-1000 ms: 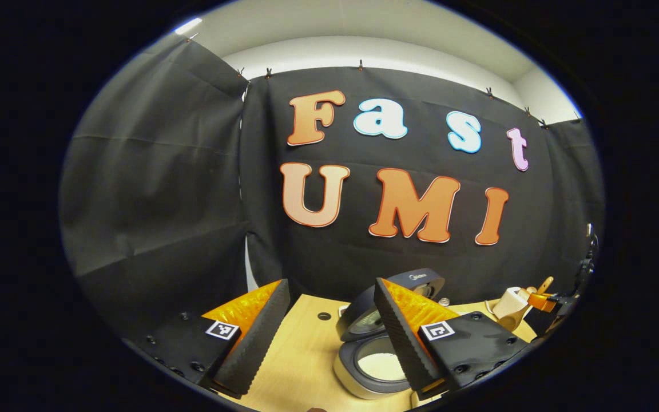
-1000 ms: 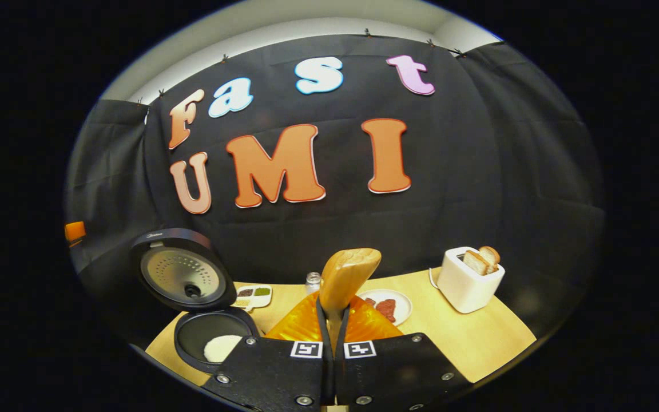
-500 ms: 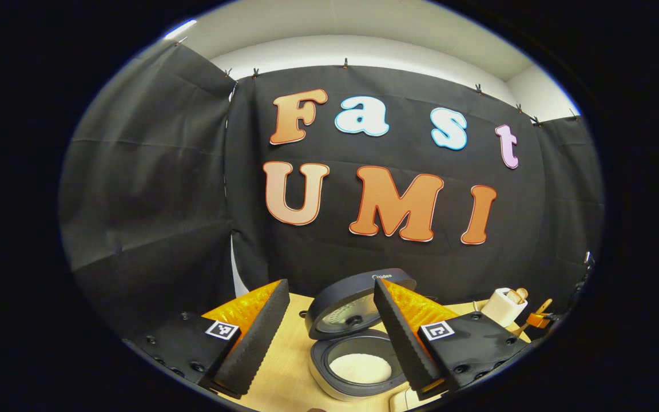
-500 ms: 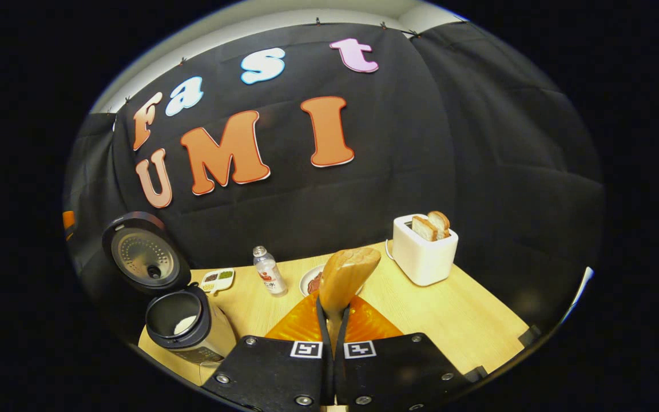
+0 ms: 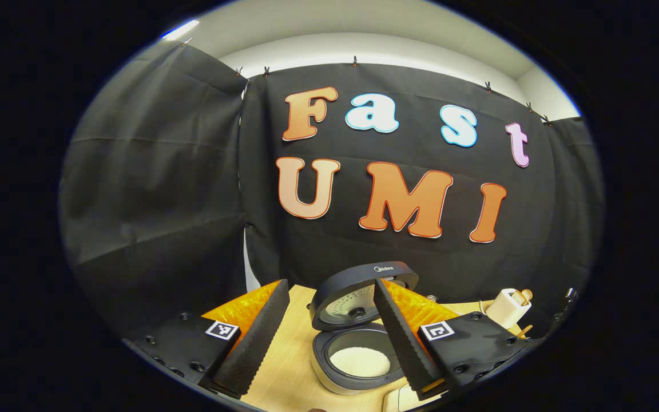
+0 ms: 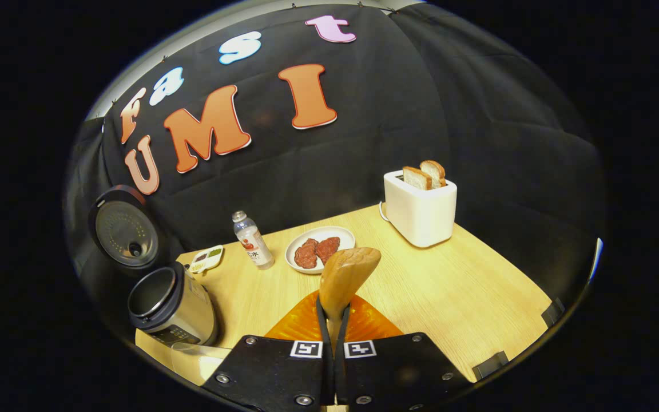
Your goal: Close the left gripper, press the button to open the rice cooker; take a wooden spoon from the chopstick holder with the right hand, scoop a spoonful of rice and pour it into the rice cooker, then put the wooden spoon back into the chopstick holder.
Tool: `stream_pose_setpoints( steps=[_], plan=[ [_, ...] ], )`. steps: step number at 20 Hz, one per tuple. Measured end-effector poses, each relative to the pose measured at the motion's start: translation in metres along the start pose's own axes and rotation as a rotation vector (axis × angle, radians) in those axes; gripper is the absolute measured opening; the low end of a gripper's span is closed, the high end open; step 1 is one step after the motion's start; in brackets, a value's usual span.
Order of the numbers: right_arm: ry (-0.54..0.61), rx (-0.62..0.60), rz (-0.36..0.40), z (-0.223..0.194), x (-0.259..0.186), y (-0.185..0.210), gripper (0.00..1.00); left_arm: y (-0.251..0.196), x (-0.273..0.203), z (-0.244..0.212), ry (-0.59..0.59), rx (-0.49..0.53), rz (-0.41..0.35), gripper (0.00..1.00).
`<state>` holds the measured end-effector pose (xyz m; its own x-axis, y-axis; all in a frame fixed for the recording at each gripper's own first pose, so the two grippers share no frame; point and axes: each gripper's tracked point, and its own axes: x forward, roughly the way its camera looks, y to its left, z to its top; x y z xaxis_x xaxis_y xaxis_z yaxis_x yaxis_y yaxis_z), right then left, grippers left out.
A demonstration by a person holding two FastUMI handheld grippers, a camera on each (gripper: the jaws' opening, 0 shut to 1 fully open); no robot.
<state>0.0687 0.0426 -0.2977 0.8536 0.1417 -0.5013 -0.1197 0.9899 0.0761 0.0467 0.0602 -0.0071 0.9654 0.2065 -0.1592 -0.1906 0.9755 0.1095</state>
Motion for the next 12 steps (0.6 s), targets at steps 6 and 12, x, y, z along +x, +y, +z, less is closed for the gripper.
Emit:
stream_pose_setpoints(
  steps=[6, 12],
  plan=[
    [0.027, 0.043, -0.002, -0.023, 0.012, -0.012, 0.0, 0.006, -0.013, -0.001, 0.005, 0.016, 0.033, 1.0],
    [0.07, 0.041, -0.079, -0.026, 0.011, -0.029, 0.15, 0.0, -0.014, -0.002, 0.009, 0.021, 0.025, 1.0]
  ],
)
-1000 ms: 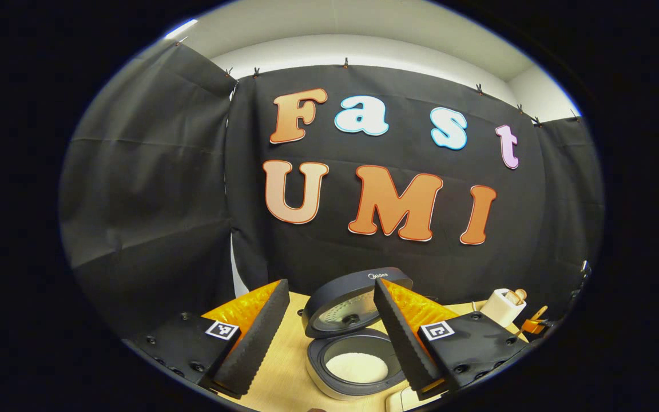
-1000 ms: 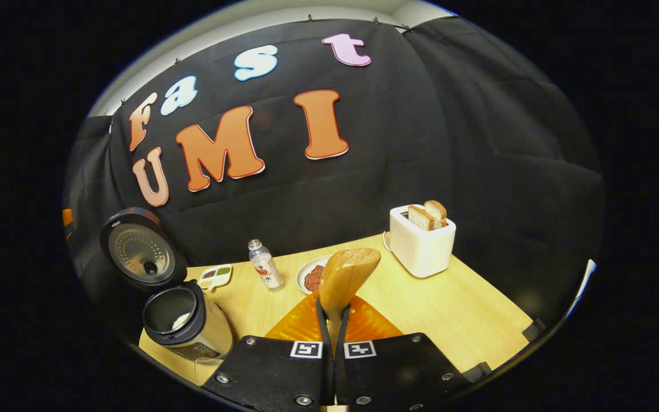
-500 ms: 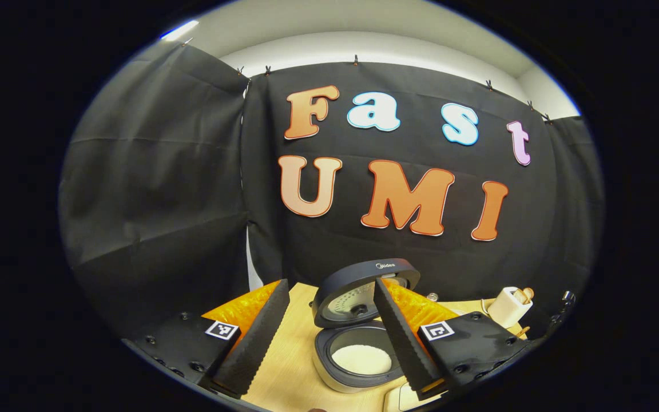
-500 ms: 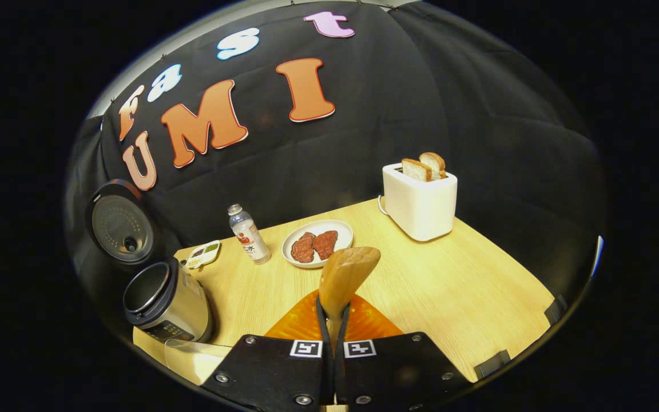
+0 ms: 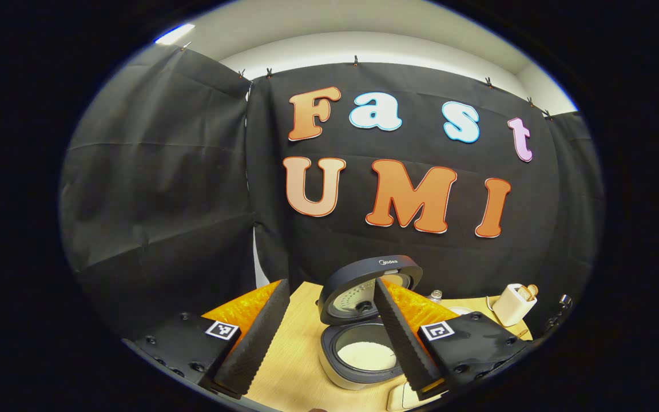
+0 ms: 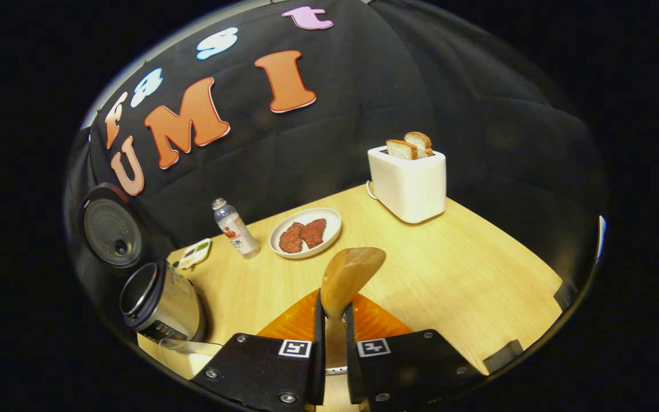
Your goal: Close the left gripper, press the button to open the rice cooker; take a wooden spoon from the chopstick holder with the right hand, scoop a spoonful of rice and pour it into the rice cooker, then put the wooden spoon back into the chopstick holder.
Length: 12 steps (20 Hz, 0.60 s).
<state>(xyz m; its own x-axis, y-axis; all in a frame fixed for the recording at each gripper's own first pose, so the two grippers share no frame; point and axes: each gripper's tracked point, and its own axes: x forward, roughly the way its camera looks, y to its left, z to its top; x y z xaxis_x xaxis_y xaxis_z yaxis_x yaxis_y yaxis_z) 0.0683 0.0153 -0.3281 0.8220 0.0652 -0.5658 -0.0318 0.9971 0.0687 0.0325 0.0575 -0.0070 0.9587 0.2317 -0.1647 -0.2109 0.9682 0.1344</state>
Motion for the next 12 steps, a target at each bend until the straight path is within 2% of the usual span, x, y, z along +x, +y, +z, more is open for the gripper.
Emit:
stream_pose_setpoints(
  steps=[1, 2, 6, 12],
  plan=[
    [0.004, -0.017, -0.022, 0.003, -0.003, -0.005, 0.17, -0.002, 0.0, 0.0, 0.002, -0.001, -0.003, 1.0],
    [0.006, -0.03, -0.033, 0.004, -0.005, -0.008, 0.4, -0.003, 0.002, -0.001, 0.004, -0.004, -0.006, 1.0],
    [-0.028, -0.031, -0.099, 0.021, -0.025, -0.026, 0.95, -0.008, 0.013, 0.005, -0.004, -0.011, -0.015, 1.0],
    [-0.091, -0.033, -0.097, 0.062, -0.058, -0.03, 0.95, -0.03, 0.066, 0.058, -0.038, 0.008, -0.027, 1.0]
  ],
)
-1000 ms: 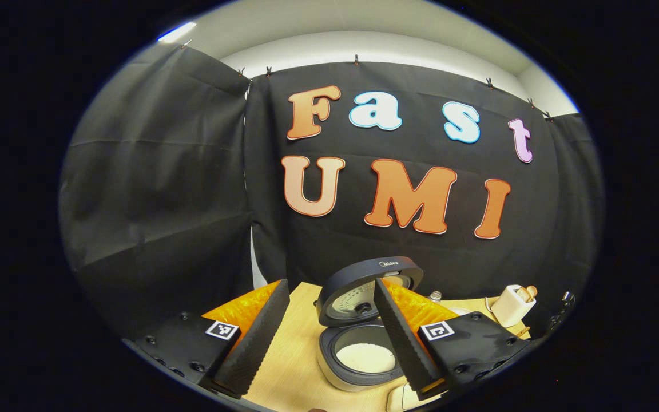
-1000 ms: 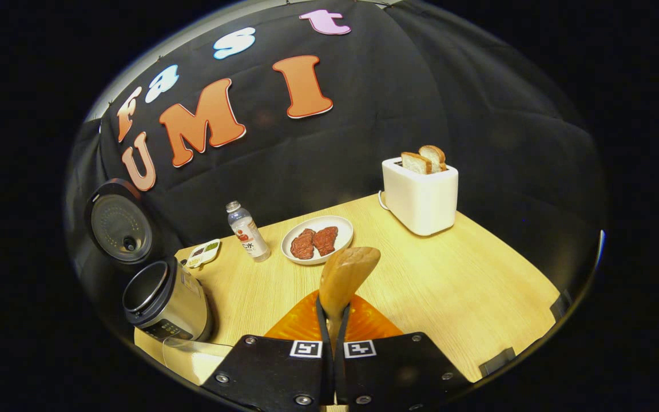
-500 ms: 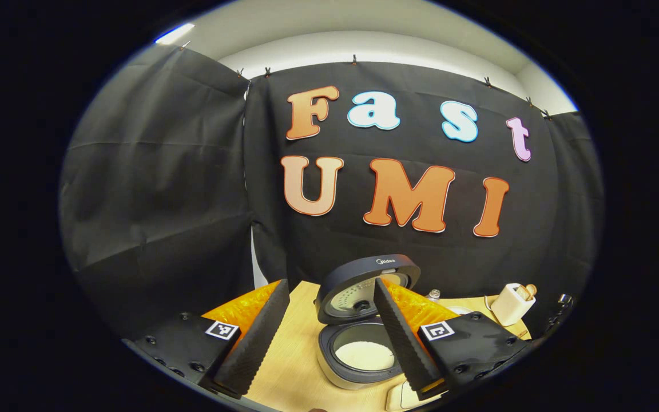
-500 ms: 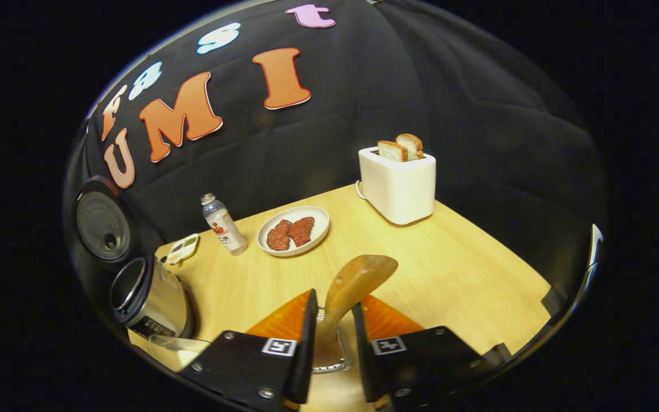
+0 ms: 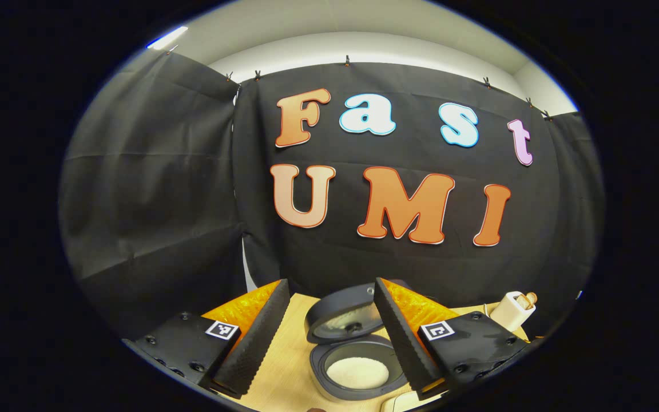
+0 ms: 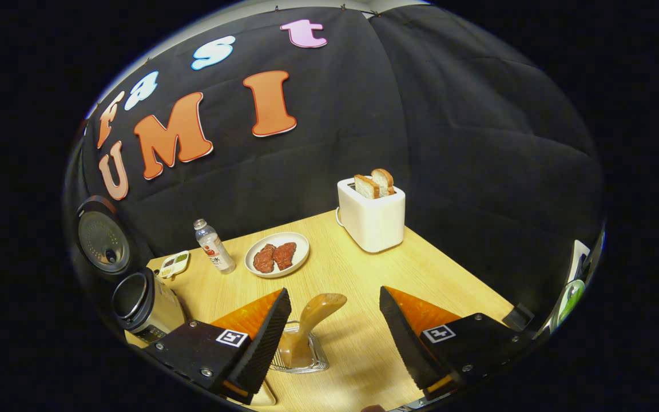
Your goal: Close the left gripper, press the button to open the rice cooker; take a wooden spoon from the chopstick holder with the right hand, scoop a spoonful of rice and pour it into the rice cooker, then put the wooden spoon back into the chopstick holder.
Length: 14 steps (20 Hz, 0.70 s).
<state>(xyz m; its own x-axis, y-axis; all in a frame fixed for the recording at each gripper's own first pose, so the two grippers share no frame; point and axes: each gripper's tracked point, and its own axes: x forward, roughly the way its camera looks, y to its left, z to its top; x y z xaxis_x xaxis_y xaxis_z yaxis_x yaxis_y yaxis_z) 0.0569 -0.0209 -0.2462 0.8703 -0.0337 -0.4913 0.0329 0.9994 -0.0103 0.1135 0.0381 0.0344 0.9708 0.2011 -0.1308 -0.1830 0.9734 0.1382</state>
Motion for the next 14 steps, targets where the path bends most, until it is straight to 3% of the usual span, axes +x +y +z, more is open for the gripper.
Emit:
stream_pose_setpoints(
  steps=[7, 14],
  plan=[
    [-0.085, -0.054, 0.004, 0.045, -0.032, 0.001, 0.95, -0.039, 0.086, 0.024, 0.05, 0.034, -0.049, 1.0],
    [-0.183, -0.124, 0.064, 0.106, -0.069, 0.024, 0.95, -0.058, 0.154, -0.024, 0.167, 0.055, -0.081, 1.0]
  ],
)
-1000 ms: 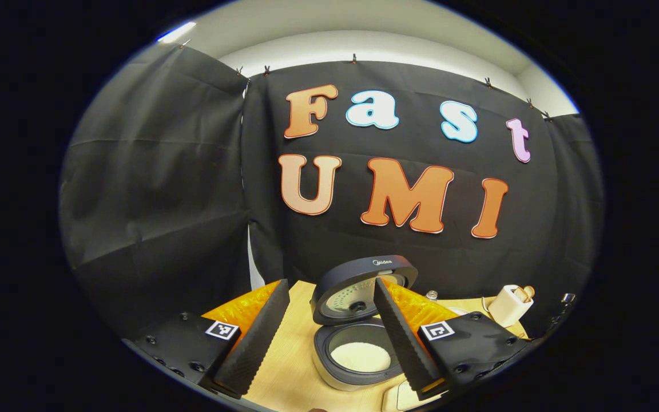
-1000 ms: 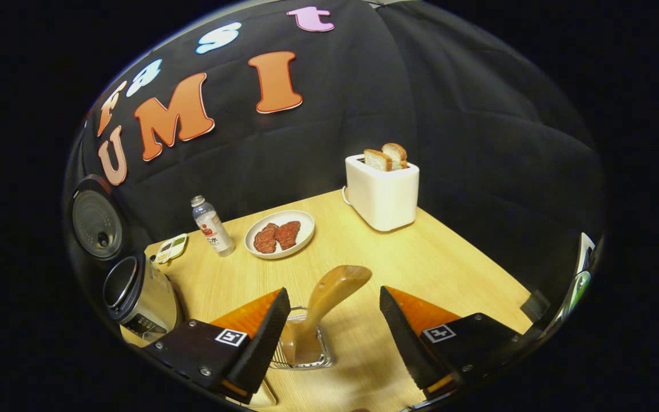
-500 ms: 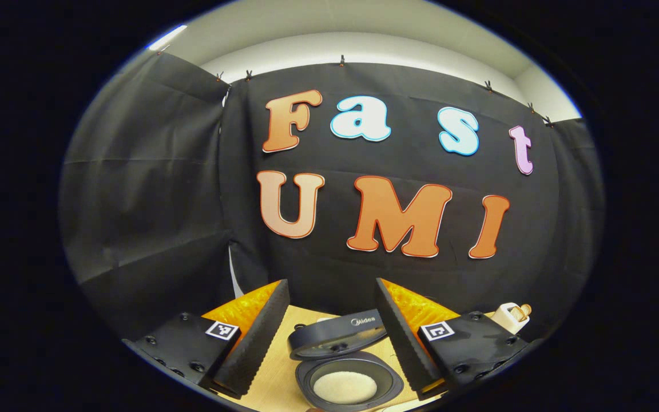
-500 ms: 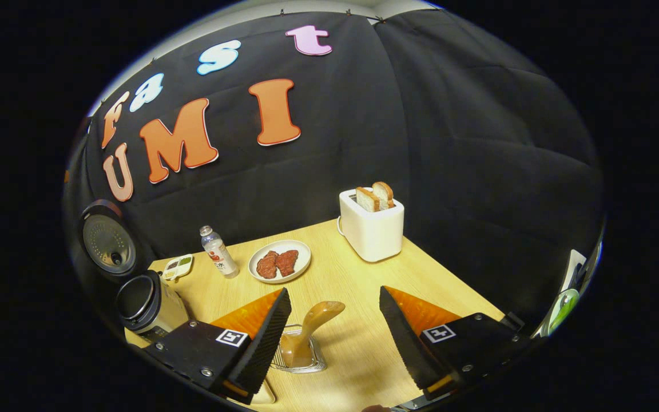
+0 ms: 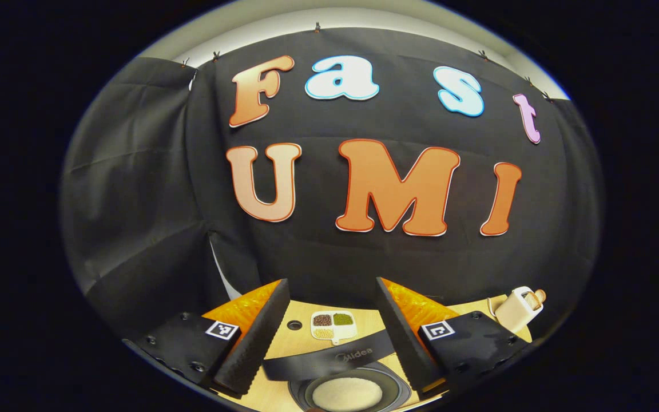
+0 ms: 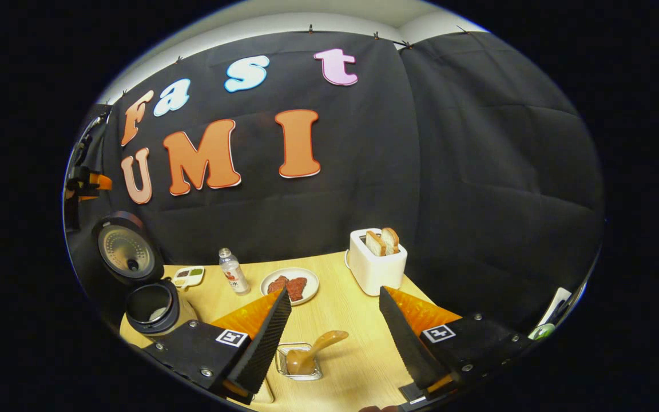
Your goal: Close the left gripper, press the button to open the rice cooker; take a wooden spoon from the chopstick holder with the right hand, scoop a spoonful of rice and pour it into the rice cooker, then put the wooden spoon back into the chopstick holder.
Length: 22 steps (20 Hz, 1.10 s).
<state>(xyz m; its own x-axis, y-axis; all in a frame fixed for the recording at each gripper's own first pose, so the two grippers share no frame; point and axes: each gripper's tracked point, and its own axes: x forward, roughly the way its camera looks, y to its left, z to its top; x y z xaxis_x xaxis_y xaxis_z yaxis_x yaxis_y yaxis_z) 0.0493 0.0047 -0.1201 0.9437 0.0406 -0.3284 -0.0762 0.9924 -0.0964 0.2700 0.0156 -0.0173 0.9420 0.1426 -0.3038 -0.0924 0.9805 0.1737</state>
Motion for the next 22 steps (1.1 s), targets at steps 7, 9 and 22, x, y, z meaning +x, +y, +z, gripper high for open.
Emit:
stream_pose_setpoints(
  steps=[7, 9, 22],
  plan=[
    [-0.098, -0.023, 0.05, 0.045, -0.011, 0.016, 0.95, 0.014, 0.042, -0.047, 0.108, -0.037, 0.029, 1.0],
    [-0.105, -0.018, 0.061, 0.05, -0.011, 0.019, 0.95, 0.011, 0.042, -0.055, 0.115, -0.011, 0.02, 1.0],
    [-0.072, 0.02, 0.175, 0.038, 0.001, 0.039, 0.95, -0.037, -0.055, -0.139, 0.1, -0.002, -0.01, 1.0]
  ],
)
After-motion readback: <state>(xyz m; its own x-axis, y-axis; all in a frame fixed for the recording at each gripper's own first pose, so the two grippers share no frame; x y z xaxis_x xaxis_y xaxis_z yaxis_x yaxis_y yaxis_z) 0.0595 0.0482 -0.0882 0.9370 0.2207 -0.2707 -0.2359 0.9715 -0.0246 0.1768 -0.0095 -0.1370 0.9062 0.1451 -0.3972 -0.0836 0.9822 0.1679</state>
